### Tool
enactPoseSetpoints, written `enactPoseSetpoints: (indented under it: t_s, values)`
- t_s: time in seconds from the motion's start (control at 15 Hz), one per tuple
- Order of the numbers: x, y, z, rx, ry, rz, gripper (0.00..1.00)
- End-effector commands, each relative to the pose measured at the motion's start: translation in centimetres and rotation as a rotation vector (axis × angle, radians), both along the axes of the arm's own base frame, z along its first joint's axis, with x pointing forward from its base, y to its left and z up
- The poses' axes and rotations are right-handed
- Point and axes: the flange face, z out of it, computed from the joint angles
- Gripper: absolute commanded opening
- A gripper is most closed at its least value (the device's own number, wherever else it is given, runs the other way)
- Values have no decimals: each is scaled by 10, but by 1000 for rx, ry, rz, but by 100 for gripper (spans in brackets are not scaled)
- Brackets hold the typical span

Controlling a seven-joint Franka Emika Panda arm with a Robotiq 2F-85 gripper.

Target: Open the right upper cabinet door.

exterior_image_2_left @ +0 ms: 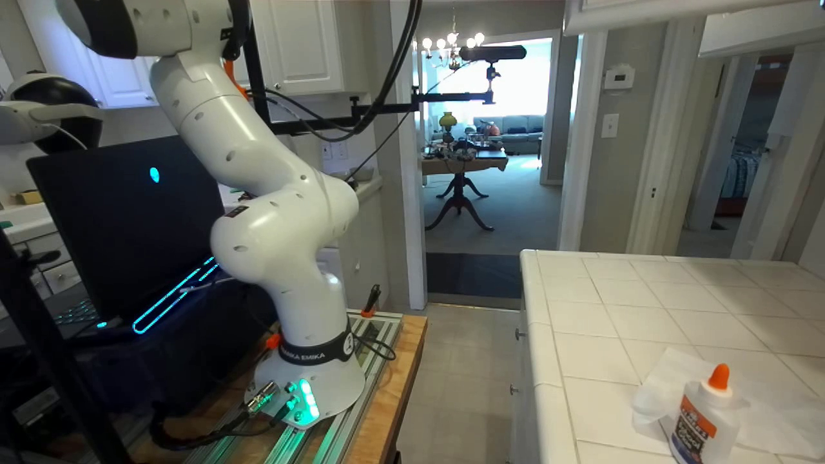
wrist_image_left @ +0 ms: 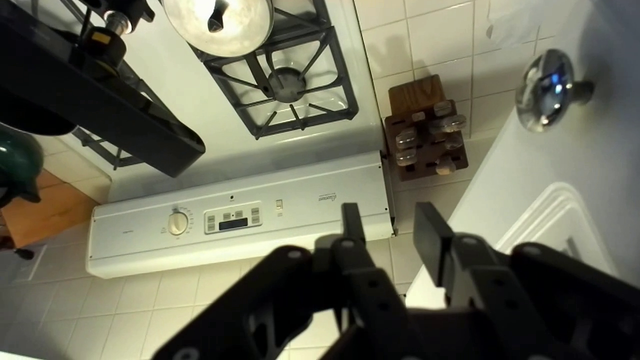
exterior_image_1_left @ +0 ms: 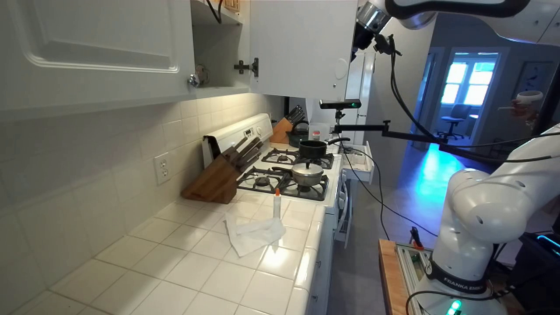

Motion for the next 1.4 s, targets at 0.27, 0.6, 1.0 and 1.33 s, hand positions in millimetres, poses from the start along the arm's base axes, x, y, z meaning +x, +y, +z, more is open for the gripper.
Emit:
enactPoseSetpoints:
  t_s: [0.27,0.6,1.0,1.33]
  values:
    - [-9,-2,17,29,-27,-119,9]
    - [-19,9,16,80,4,-213,9]
    - [-36,28,12,138,87,-288,9]
    - [-56,30,13,202,109,-396,9]
